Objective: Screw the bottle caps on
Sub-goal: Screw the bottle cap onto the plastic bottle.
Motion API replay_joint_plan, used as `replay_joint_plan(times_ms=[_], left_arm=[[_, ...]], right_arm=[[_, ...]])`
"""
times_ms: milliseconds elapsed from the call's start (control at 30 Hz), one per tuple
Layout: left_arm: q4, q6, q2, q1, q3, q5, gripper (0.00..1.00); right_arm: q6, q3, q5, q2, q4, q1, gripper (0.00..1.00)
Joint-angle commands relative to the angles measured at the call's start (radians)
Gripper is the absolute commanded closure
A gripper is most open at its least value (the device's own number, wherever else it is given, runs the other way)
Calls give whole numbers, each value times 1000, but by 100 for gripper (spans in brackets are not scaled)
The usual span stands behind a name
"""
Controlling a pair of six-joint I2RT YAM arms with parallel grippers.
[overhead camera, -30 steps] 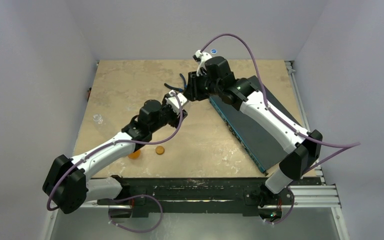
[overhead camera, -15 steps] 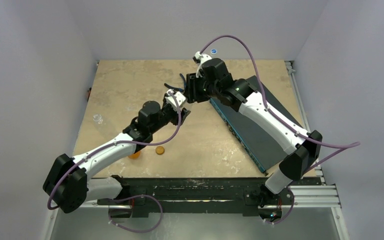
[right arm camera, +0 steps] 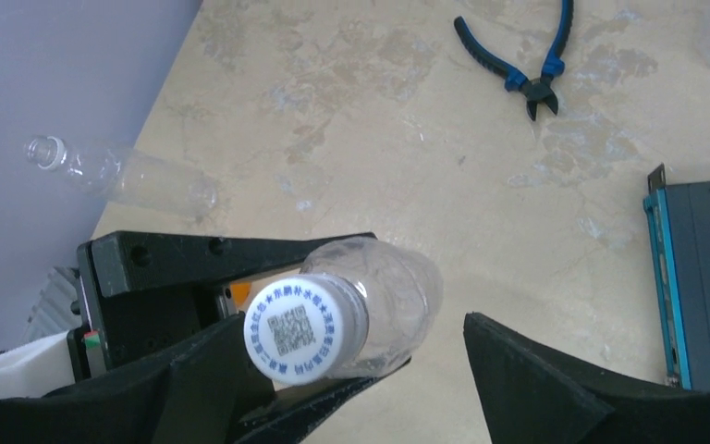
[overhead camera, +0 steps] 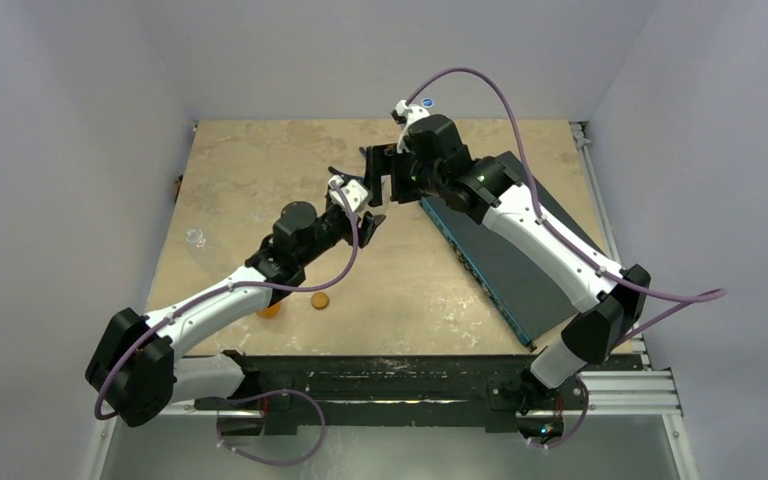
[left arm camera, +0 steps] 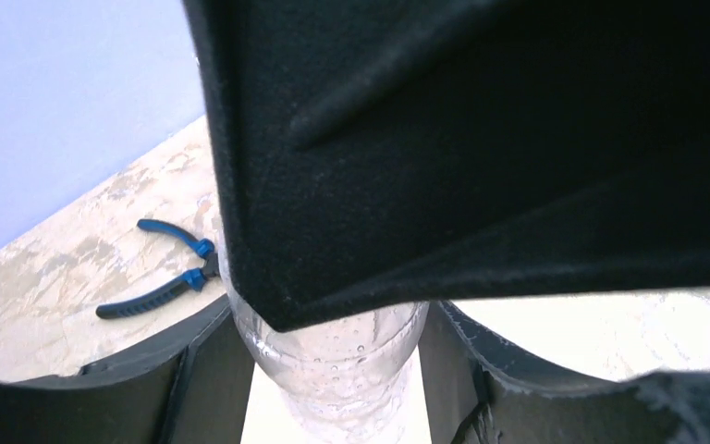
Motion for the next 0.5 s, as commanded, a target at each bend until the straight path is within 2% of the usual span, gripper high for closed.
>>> replay_joint_plan(times_ms=[0,67,467], left_arm=[[33,-23,-15,-7,7,24,100],[21,-26,-18,-5,7,27,100],[-77,-33,-25,12,36,167,100]], right_arm=[[-31,-22,7,-94,40,5,6],[-45,-49,5,-120,63,6,1],[-160,-186,-58,-258,189,4,1]])
